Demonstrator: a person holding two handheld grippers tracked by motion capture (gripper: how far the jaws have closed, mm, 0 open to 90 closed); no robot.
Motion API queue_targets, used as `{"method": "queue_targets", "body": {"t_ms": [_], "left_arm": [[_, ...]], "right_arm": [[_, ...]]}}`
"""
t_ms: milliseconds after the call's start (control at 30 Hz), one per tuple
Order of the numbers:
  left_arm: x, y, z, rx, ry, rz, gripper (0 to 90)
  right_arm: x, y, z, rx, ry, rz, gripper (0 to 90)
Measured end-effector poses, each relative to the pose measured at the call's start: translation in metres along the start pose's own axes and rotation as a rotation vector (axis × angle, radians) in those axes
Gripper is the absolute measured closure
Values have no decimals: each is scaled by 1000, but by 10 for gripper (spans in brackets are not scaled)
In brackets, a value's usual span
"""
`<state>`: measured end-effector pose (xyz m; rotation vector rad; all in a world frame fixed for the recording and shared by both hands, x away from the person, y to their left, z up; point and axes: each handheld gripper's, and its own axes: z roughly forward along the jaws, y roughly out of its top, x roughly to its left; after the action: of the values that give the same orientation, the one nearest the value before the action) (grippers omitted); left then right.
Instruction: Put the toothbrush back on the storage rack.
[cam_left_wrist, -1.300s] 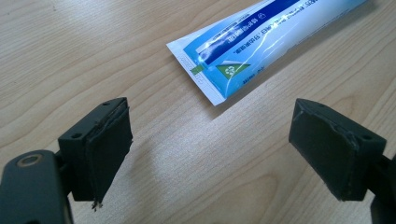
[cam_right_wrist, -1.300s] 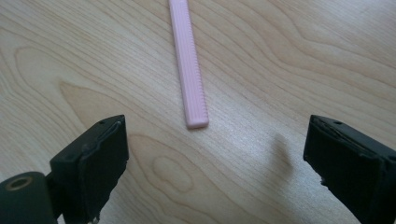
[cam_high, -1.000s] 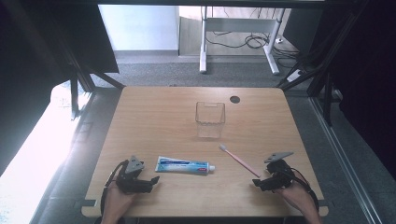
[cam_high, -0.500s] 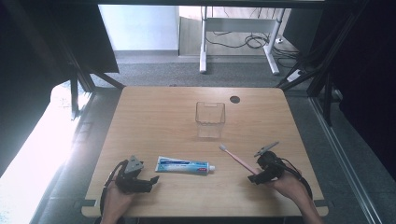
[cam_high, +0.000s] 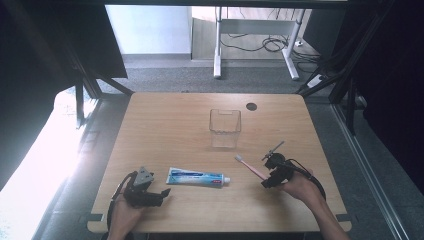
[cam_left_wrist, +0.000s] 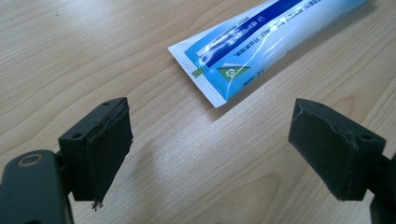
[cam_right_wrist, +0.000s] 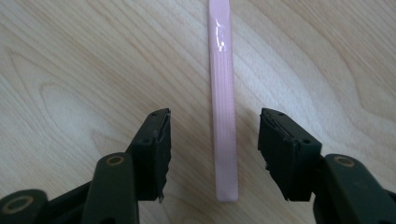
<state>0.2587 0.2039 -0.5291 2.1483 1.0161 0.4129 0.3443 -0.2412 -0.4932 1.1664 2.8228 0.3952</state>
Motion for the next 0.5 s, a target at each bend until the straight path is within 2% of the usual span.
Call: {"method": "queue_targets", "body": {"t_ms": [267,500], "left_arm": [[0,0,0,-1,-2,3,138],[0,0,0,0,-5,7,138]], "right_arm": [[4,20,7,50,5,-41,539],[5,36,11,109,1,-63,680]]}}
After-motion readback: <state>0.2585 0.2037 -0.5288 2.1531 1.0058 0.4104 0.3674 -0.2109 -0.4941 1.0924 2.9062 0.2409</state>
